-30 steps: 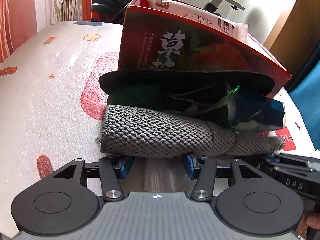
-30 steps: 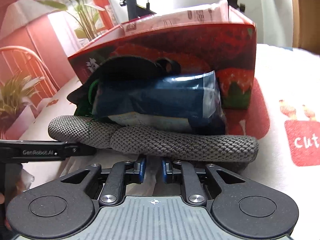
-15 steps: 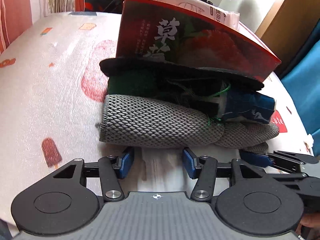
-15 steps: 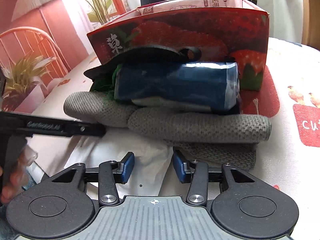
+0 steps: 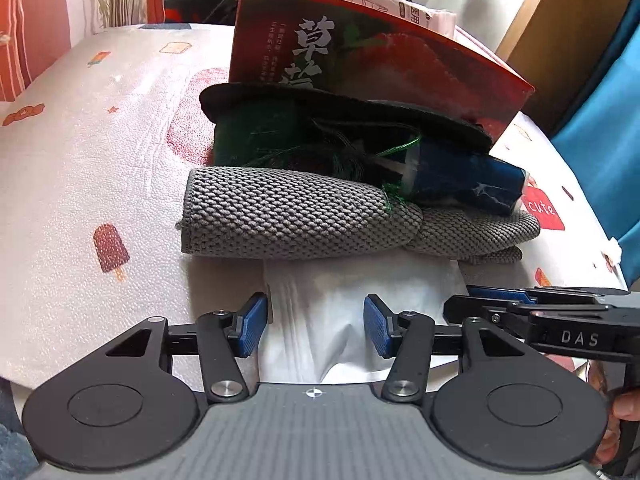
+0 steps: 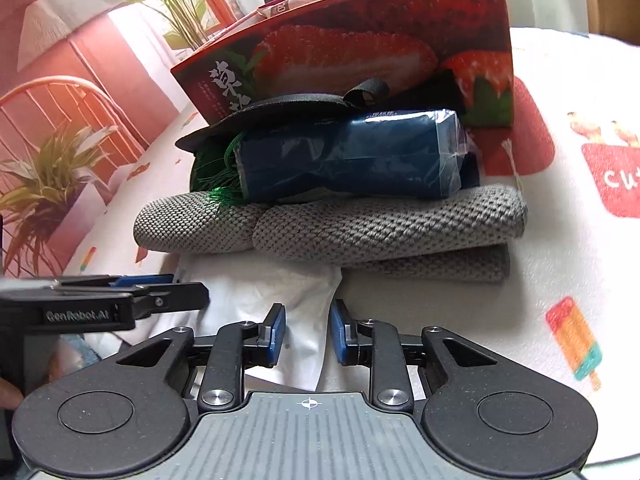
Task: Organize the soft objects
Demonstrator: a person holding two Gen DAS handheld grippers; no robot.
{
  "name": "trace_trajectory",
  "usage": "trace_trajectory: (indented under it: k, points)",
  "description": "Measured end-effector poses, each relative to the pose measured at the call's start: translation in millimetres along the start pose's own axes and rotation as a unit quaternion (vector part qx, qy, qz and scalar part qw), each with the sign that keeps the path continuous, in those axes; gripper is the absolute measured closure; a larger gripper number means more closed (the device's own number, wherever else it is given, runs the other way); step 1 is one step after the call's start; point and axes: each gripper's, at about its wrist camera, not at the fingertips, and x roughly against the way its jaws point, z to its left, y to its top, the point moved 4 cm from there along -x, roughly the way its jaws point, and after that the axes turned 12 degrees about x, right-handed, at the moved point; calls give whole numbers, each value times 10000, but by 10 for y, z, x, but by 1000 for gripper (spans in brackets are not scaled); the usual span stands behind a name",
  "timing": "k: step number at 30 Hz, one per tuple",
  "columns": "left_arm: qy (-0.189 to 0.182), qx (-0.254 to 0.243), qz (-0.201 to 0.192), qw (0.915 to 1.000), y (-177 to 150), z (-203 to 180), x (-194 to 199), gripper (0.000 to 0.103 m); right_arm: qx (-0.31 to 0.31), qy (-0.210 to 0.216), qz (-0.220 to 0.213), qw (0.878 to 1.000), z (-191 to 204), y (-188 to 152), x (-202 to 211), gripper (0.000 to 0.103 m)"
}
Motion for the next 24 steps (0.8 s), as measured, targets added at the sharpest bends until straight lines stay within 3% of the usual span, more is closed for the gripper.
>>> trace_trajectory:
  k: [9, 18, 20, 24]
  points:
    - [-160, 169, -29, 9997, -29, 28, 3, 48, -43, 111, -65, 9999, 31, -10, -26, 82]
    - [3, -194, -108, 9998, -63, -85, -48, 41, 189, -71, -78, 9998, 37, -4, -43, 90]
    - [26, -207, -122, 9997, -66, -87, -43, 57, 230, -99, -49, 9997, 45, -2, -42, 91]
    - [-117, 95, -116, 9998, -18, 9, 0, 71, 206, -44, 26, 9998, 48, 0, -31, 97]
